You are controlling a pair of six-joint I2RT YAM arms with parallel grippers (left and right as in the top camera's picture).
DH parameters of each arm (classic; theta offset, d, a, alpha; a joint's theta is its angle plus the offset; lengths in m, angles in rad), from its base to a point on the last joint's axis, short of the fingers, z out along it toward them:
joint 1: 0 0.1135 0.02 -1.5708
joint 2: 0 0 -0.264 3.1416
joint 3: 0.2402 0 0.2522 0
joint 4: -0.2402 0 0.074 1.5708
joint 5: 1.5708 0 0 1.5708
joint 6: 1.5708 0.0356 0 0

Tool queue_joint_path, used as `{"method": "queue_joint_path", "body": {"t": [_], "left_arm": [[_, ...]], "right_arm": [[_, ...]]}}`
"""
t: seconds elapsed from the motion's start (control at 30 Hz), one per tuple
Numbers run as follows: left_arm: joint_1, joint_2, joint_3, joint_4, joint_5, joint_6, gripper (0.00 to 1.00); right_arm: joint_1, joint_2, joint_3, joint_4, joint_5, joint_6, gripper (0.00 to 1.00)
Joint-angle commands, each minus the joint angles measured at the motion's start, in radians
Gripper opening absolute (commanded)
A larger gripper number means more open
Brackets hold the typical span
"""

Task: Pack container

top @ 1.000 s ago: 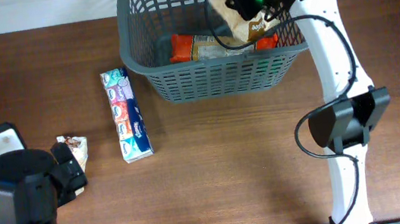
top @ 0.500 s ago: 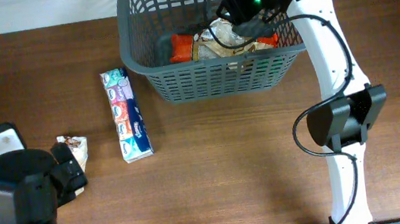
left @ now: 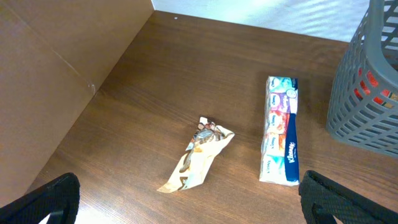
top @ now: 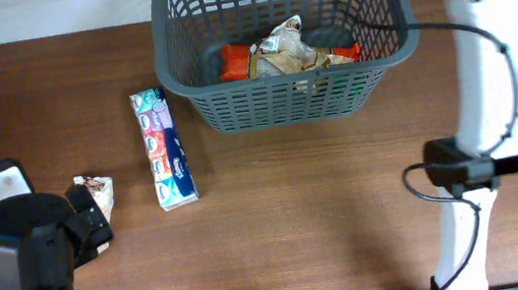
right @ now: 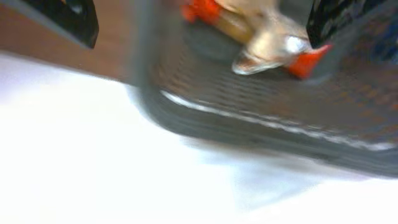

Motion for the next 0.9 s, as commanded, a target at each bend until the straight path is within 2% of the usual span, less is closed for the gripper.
{"method": "queue_joint_path", "body": {"t": [0.0,0.27,0.43,0.67,0.87], "left_arm": [[0.006,0.002,-0.002,0.001,0.007,-0.013,0.99],[0.006,0.002,-0.002,0.001,0.007,-0.013,0.99],[0.006,0.002,-0.002,0.001,0.007,-0.013,1.0],[0.006,0.002,-0.002,0.001,0.007,-0.013,1.0],[0.006,0.002,-0.002,0.001,0.008,-0.013,1.0]], "right_arm": [[-0.098,-0.078,0.088,-0.093,0.166,0.072,0.99],[-0.306,-0.125,0.112,-0.366,0.17,0.105,0.99],[-0.439,-0.129,0.097,-0.37,0.172,0.235,0.99],[-0.561,-0.153,0.079,-0.37,0.171,0.258,0.99],[-0.599,-0.311,-0.154,-0.37,0.171,0.258,0.99]]}}
